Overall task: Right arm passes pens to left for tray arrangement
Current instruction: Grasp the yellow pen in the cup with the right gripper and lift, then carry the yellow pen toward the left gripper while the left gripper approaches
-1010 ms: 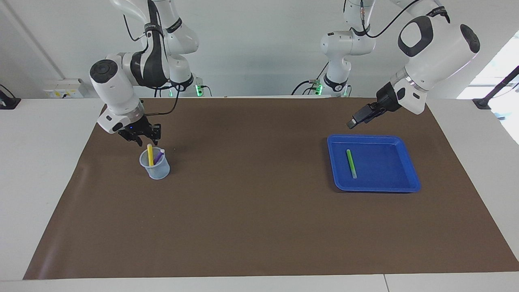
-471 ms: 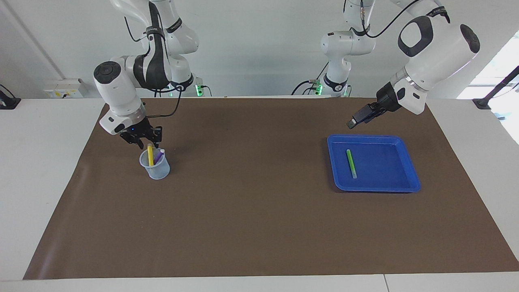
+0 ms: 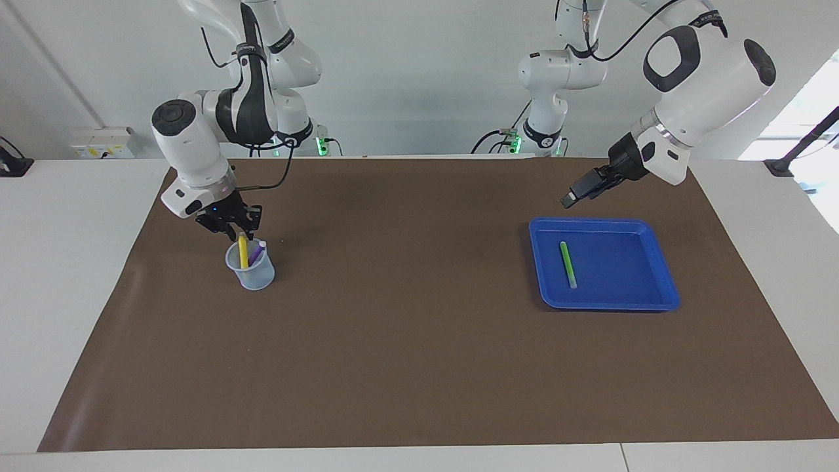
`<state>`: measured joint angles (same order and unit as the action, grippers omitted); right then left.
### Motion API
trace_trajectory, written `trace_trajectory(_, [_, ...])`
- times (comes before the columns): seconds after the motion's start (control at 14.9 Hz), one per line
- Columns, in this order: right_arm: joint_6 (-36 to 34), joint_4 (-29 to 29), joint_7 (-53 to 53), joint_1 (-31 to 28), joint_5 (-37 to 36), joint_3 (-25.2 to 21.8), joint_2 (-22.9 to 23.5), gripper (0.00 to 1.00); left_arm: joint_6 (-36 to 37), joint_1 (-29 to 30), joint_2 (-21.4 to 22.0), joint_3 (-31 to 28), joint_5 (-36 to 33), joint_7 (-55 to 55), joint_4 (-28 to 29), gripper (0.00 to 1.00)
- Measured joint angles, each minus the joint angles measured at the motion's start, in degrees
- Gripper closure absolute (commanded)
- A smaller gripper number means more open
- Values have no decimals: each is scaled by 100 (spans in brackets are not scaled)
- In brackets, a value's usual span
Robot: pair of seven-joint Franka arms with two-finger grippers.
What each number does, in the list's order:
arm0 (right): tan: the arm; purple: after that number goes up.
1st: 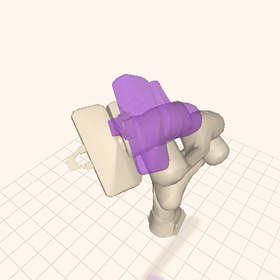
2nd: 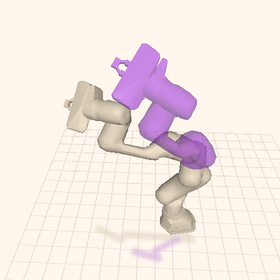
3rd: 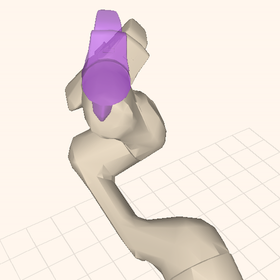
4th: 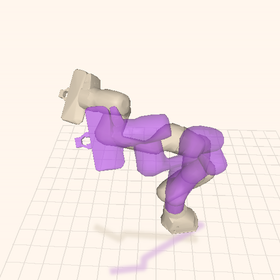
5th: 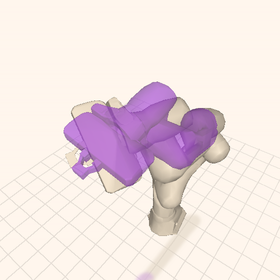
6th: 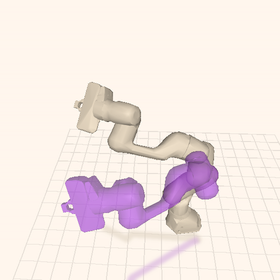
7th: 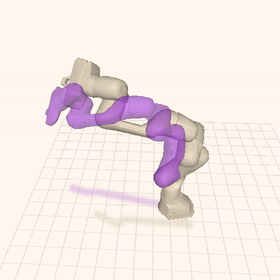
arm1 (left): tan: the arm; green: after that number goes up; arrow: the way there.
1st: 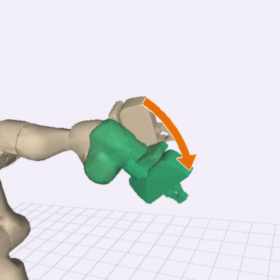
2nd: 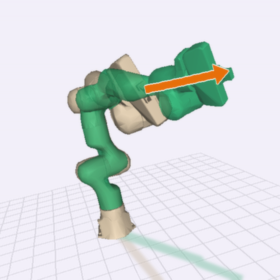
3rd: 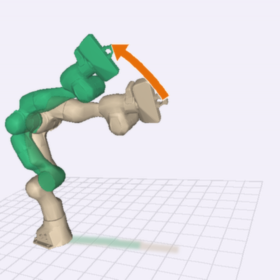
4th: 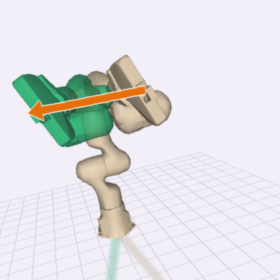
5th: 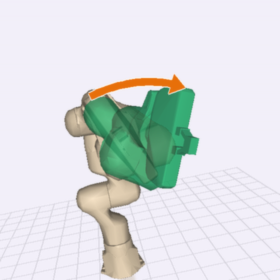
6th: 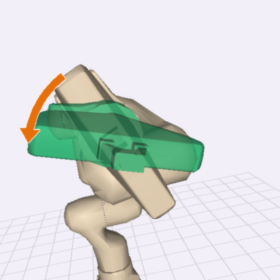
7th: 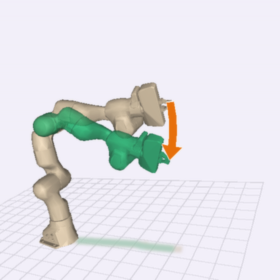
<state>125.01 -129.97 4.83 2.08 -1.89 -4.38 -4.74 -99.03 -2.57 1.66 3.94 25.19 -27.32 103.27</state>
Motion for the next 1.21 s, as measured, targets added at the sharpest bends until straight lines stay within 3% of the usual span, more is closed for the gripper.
trace_trajectory(0.27, [-217,252,0,0,0,-1,-15,100,0,0,0,0,0,0,0,0])
trace_trajectory(0.67, [-2196,1482,0,-9,1,-28,-200,100,-10,63,0,-3,133,-19,0,0])
trace_trajectory(0.88, [-3080,2119,0,-8,213,-15,-240,100,-11,375,3,-11,813,-23,38,0])
trace_trajectory(1.01, [-3540,2404,0,-12,771,-29,-241,100,-11,624,4,-19,1389,-22,145,0])
trace_trajectory(1.21, [-3670,2460,-7,-18,1734,-38,-235,100,-11,859,4,-24,2193,-10,390,0])
